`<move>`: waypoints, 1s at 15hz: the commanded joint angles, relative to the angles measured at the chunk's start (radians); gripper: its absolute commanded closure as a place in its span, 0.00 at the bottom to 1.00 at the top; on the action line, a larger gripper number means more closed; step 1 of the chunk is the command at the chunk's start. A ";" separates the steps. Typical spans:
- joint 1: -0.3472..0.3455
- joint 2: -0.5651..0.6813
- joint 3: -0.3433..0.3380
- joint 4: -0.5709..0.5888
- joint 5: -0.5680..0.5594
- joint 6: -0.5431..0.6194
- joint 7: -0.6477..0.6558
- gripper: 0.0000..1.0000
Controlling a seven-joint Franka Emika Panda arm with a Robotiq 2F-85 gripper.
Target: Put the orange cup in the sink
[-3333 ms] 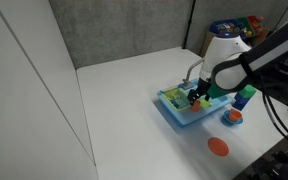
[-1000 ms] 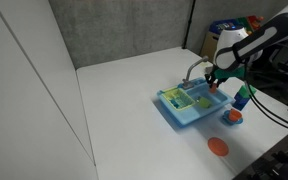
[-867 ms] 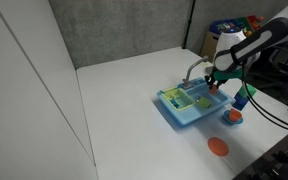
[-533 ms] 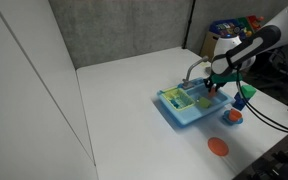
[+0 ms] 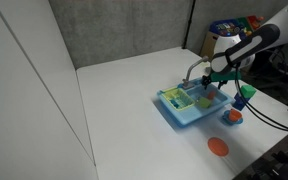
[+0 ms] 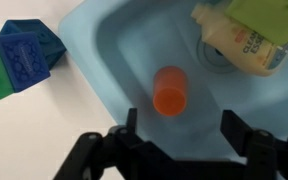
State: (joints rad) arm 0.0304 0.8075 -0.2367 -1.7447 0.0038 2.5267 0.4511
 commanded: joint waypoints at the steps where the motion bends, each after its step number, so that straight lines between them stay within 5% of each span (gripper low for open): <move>1: 0.000 -0.091 -0.004 -0.029 -0.003 -0.068 -0.016 0.00; 15: -0.004 -0.566 0.086 -0.231 -0.124 -0.514 -0.198 0.00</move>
State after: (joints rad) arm 0.0327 0.3733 -0.1819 -1.9010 -0.0869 2.0864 0.2985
